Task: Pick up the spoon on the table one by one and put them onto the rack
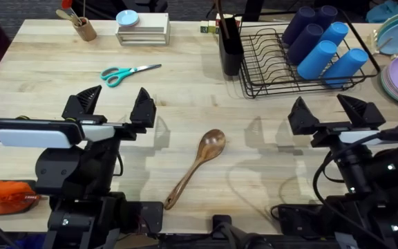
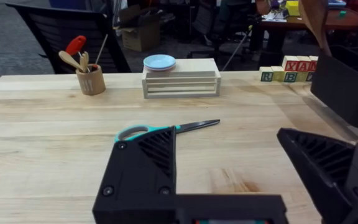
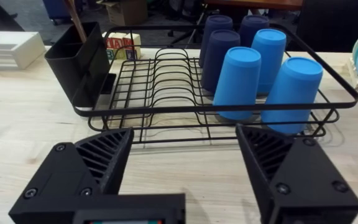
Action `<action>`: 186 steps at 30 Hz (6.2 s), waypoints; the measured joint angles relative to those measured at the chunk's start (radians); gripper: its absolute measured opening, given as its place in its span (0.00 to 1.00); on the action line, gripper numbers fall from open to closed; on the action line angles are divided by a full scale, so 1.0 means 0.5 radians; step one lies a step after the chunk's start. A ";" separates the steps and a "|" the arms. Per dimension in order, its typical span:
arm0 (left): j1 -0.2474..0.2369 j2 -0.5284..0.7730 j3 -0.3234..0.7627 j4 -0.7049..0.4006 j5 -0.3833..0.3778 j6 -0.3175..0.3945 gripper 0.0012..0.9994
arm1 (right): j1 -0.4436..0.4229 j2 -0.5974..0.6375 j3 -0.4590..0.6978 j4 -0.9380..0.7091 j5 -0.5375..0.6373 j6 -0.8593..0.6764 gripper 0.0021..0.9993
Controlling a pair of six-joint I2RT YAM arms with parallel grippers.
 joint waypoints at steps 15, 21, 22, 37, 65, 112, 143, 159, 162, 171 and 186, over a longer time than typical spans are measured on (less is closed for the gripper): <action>0.000 0.000 0.002 -0.099 0.012 0.002 0.99 | 0.000 0.001 0.002 -0.015 0.011 0.000 1.00; -0.001 0.024 0.365 -0.743 0.109 0.003 0.99 | 0.000 0.002 0.234 -0.591 -0.011 -0.001 1.00; -0.001 0.117 0.660 -1.000 0.135 0.003 0.99 | 0.000 0.014 0.395 -0.874 -0.012 0.000 1.00; -0.001 1.003 1.963 -1.857 0.285 0.003 0.99 | 0.000 0.865 1.738 -1.678 -0.018 -0.001 1.00; -0.001 1.453 2.605 -2.864 1.105 0.538 0.99 | 0.000 1.589 2.557 -2.195 -0.018 -0.001 1.00; -0.589 2.046 2.612 -3.043 0.831 1.010 1.00 | 0.000 1.589 2.557 -2.195 -0.017 -0.010 1.00; -1.405 2.304 1.769 -2.097 0.507 0.188 1.00 | 0.000 1.589 2.557 -2.196 -0.017 -0.050 1.00; -1.405 2.719 1.593 -1.892 0.461 0.145 1.00 | 0.000 1.625 2.557 -2.196 -0.017 -0.062 1.00; -1.405 2.778 1.592 -1.842 0.461 0.096 1.00 | 0.000 1.645 2.557 -2.195 -0.017 -0.062 1.00; -1.533 2.817 1.595 -1.807 0.331 -0.056 1.00 | 0.000 1.651 2.557 -2.195 -0.017 -0.062 1.00; -1.710 2.846 1.601 -1.839 0.104 -0.261 1.00 | 0.000 1.651 2.557 -2.195 -0.017 -0.062 1.00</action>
